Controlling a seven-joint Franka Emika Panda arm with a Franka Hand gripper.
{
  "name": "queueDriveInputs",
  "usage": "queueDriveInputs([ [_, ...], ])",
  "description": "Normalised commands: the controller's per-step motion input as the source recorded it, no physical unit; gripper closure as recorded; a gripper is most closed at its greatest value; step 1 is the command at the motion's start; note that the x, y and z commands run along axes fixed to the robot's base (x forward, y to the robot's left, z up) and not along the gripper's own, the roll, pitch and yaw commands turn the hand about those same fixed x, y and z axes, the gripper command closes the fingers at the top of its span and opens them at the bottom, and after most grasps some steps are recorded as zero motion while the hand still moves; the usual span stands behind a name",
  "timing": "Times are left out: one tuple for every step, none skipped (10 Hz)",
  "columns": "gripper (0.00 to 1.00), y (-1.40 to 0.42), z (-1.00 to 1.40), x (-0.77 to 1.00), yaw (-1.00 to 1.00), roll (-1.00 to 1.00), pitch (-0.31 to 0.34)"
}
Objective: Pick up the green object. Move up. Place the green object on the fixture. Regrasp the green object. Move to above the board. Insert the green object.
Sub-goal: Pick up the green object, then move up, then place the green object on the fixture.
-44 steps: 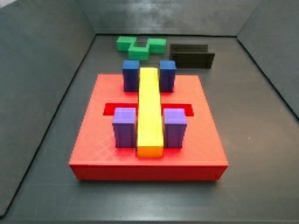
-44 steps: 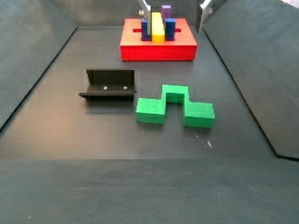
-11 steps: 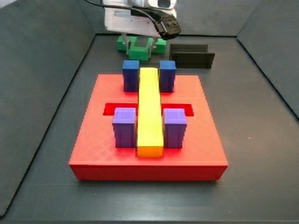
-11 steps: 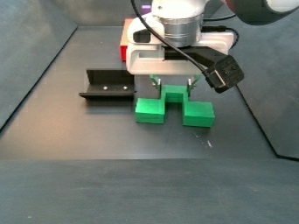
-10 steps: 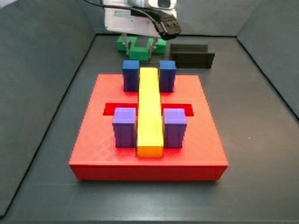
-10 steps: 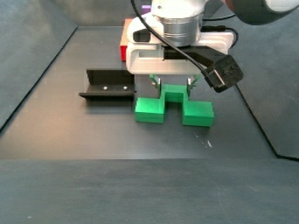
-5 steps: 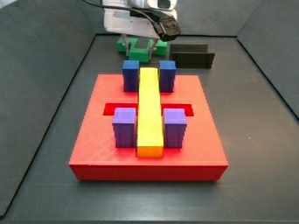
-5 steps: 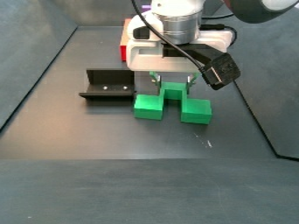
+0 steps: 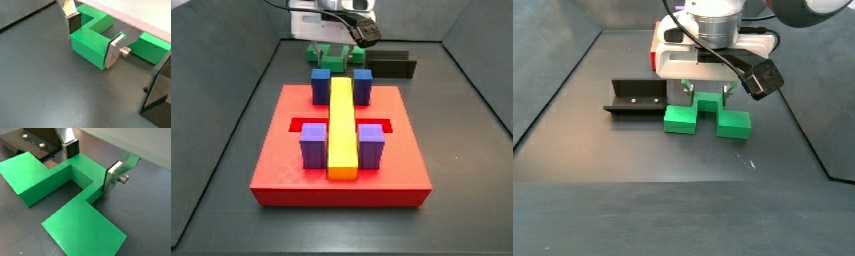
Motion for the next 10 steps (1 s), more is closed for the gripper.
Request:
queueDriveInputs([
  [1.00, 0.00, 0.00, 0.00, 0.00, 0.00, 0.000],
  [1.00, 0.00, 0.00, 0.00, 0.00, 0.00, 0.000],
  [1.00, 0.00, 0.00, 0.00, 0.00, 0.00, 0.000],
  [1.00, 0.00, 0.83, 0.00, 0.00, 0.00, 0.000],
  [1.00, 0.05, 0.81, 0.03, 0.00, 0.00, 0.001],
  [1.00, 0.03, 0.58, 0.00, 0.00, -0.02, 0.041],
  [1.00, 0.01, 0.20, 0.03, 0.00, -0.05, 0.023],
  [1.00, -0.05, -0.01, 0.00, 0.00, -0.01, 0.000],
  [1.00, 0.00, 0.70, 0.38, 0.00, -0.09, 0.166],
  [1.00, 0.00, 1.00, 0.48, 0.00, -0.33, 0.209],
])
